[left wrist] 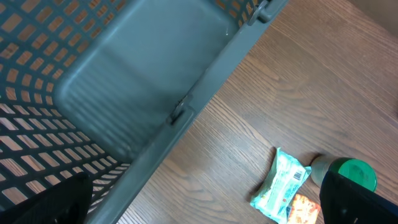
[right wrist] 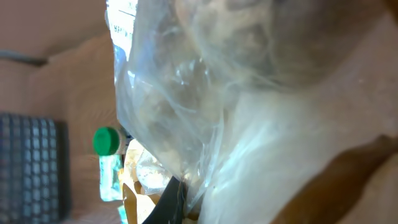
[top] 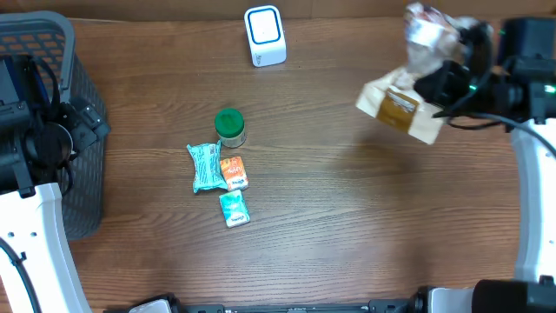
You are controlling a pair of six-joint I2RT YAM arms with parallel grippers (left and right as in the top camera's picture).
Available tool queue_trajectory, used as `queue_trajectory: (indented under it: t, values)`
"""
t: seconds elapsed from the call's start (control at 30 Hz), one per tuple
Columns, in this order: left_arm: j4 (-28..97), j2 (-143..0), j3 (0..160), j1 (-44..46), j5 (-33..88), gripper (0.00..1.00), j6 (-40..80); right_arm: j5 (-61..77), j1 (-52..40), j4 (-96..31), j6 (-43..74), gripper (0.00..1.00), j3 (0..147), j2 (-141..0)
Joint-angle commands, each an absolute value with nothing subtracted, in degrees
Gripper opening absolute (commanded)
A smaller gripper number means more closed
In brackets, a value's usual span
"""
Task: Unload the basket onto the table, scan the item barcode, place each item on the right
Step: 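Carry the mushroom bag to the right and release it on the table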
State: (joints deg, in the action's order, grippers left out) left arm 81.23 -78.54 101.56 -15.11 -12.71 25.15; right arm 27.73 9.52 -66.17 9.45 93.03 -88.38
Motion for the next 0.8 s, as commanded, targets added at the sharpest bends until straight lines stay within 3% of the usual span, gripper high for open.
queue_trajectory:
  t: [0.0, 0.47, 0.67, 0.77]
  values:
    - [81.19, -78.65, 102.37, -15.35, -13.65, 1.00, 25.32, 34.00, 14.76, -64.01, 10.94, 0.04, 86.87, -89.30]
    - [81.17, -78.65, 102.39, -15.35, -13.65, 0.99, 25.32, 32.88, 27.64, -34.17, 17.32, 0.04, 55.05, -89.45]
    - [81.17, -78.65, 102.39, -15.35, -13.65, 1.00, 25.32, 30.96, 27.88, -28.93, 17.85, 0.15, 51.16, -89.49]
    - [81.17, -78.65, 102.39, -15.35, -13.63, 1.00, 25.32, 30.94, 27.88, -29.02, 17.85, 0.28, 51.16, -89.49]
